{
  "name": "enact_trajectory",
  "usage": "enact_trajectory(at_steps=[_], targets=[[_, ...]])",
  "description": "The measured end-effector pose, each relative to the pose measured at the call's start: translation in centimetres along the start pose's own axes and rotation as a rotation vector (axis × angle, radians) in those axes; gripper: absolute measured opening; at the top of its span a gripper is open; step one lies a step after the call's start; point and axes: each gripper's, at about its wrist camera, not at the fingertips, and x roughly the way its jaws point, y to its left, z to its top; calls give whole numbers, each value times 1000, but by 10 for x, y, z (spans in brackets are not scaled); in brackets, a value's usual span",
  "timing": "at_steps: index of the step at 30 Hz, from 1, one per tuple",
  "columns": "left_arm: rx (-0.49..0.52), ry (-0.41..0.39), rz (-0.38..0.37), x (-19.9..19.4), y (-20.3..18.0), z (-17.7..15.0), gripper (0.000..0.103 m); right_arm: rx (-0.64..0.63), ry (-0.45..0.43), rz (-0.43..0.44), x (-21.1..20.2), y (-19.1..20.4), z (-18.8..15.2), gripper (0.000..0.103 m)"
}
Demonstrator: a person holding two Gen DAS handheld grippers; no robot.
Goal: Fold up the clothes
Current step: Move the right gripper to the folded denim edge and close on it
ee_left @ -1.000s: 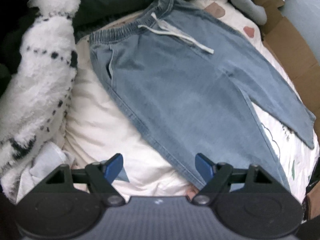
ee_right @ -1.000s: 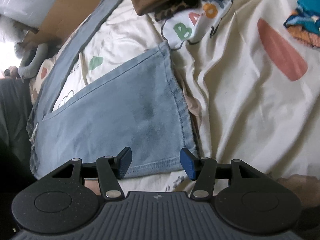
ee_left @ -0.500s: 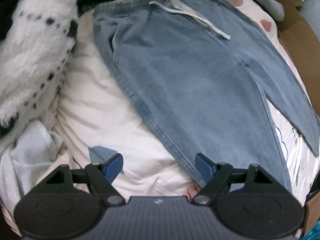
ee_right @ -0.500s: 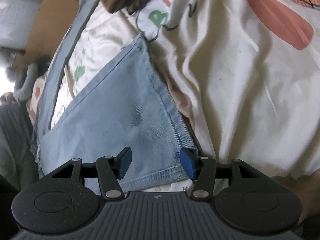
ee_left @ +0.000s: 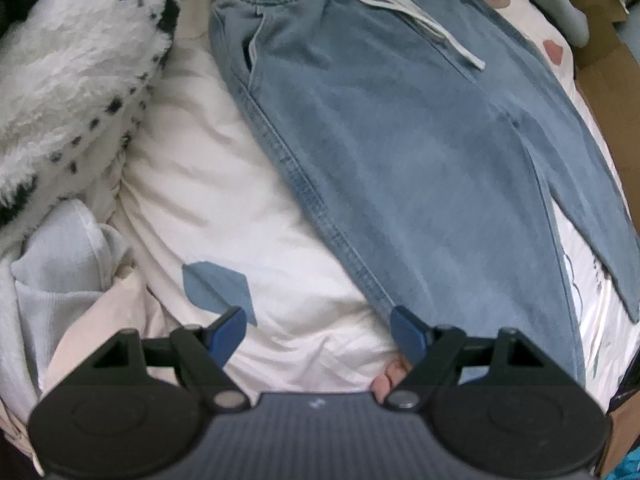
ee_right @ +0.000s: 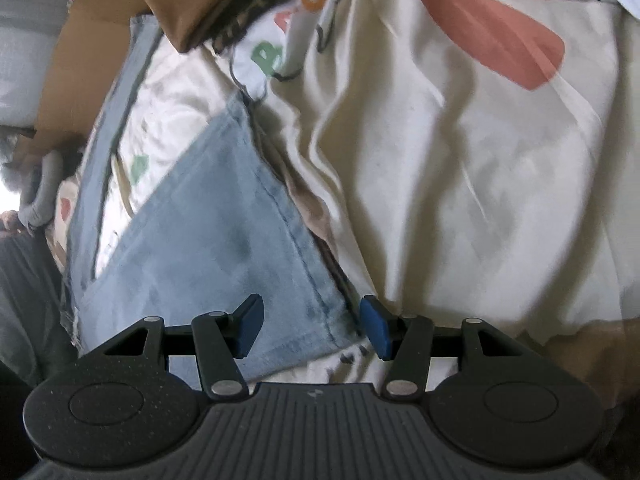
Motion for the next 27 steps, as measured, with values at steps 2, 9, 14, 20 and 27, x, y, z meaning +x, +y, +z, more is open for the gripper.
enact_trajectory(at_steps=[2,9,14,20,27], targets=[[-1,2,-1,0,0,-1,81,5,8,9,1,0,-1,60],[11,4,0,-1,-5,-3,81,30,30,58,-1,1,-1,61],[19,1,-4,0,-11,-6,81,47,47,94,-2,2,-1,60],[14,1,-4,2,-16,-10,81,62,58,186,-8,10,-4,60],[12,-2,13,-5,-10,-6,81,77,74,171,12,11,-6,61]])
